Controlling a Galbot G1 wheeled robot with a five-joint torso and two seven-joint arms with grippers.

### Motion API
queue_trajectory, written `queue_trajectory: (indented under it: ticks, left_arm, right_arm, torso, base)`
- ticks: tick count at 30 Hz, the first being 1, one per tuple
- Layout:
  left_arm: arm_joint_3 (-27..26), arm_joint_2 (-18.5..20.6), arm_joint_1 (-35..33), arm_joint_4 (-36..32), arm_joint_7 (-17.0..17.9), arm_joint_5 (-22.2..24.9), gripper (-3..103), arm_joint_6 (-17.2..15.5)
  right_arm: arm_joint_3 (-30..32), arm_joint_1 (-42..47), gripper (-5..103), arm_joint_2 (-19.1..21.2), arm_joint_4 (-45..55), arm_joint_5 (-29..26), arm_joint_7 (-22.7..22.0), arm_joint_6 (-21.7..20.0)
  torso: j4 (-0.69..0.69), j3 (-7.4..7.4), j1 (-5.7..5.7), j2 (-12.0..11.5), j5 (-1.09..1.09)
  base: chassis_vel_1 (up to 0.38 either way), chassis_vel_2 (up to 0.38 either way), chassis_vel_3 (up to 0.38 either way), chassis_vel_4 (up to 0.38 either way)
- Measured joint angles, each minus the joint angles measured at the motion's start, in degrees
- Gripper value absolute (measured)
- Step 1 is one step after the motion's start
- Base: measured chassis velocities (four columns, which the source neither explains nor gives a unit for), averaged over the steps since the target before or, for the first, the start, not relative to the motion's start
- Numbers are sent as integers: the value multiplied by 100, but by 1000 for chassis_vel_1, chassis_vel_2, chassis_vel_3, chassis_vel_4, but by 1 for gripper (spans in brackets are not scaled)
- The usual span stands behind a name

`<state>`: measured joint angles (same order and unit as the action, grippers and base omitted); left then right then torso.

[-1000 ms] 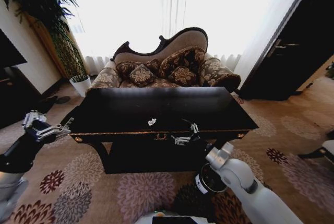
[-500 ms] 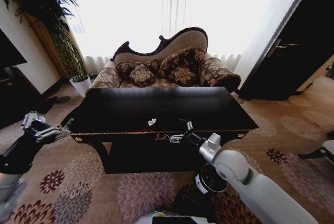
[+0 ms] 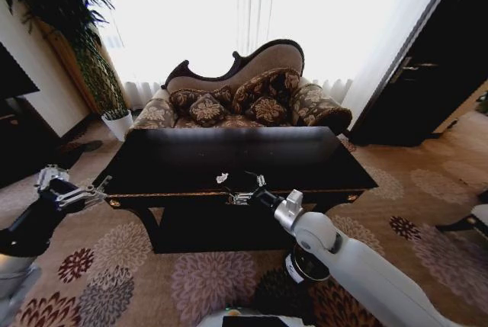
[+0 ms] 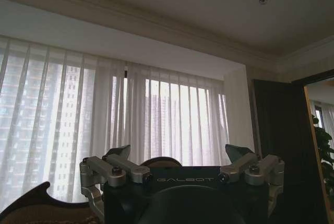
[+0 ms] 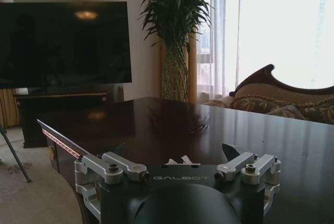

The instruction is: Move to the front of the table and place the trash on the table into the trash bin.

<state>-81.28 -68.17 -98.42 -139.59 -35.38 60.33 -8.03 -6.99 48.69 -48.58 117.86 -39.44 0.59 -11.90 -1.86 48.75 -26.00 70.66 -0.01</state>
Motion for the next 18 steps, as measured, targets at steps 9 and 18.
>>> queue_trajectory:
  ticks: [9, 18]
  left_arm:
    - [-189, -16, -144, -66, 0, 20, 100, 0]
    - [-192, -104, -159, -98, 1, 13, 100, -1]
  right_arm:
    - [-366, -567, 100, -82, -404, 792, -27, -427]
    - [-508, -868, 100, -48, -478, 774, 74, -743]
  torso:
    - [0, 0, 0, 0, 1]
    - [0, 0, -1, 0, 0]
  base:
    - [0, 0, 0, 0]
    - [0, 0, 0, 0]
